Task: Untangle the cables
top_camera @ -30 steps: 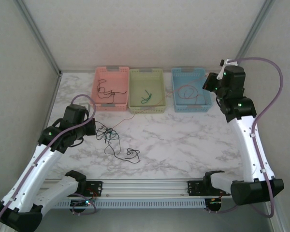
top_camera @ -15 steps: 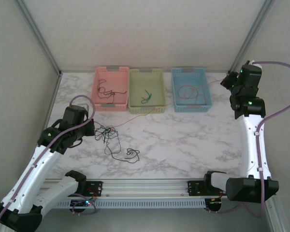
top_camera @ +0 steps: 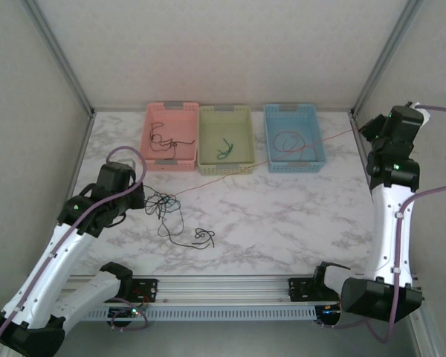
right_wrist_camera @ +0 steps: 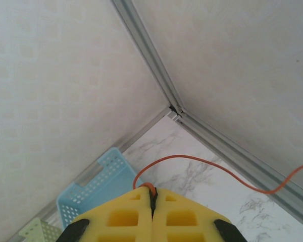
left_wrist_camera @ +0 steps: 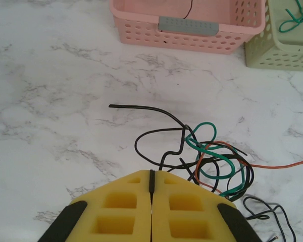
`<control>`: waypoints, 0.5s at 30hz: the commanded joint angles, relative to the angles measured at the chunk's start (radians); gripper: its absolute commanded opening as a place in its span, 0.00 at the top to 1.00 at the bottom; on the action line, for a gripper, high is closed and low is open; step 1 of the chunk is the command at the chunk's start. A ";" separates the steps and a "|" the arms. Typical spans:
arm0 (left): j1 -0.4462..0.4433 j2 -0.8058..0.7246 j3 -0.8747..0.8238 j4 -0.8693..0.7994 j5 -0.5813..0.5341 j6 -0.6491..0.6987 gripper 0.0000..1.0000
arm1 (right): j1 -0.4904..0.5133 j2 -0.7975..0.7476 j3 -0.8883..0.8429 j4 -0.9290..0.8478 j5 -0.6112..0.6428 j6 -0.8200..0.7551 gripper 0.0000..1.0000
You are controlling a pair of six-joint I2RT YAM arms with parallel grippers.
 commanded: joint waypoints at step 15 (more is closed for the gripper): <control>0.008 -0.034 0.023 0.059 0.192 0.027 1.00 | 0.380 0.008 -0.311 0.025 -0.449 -0.045 1.00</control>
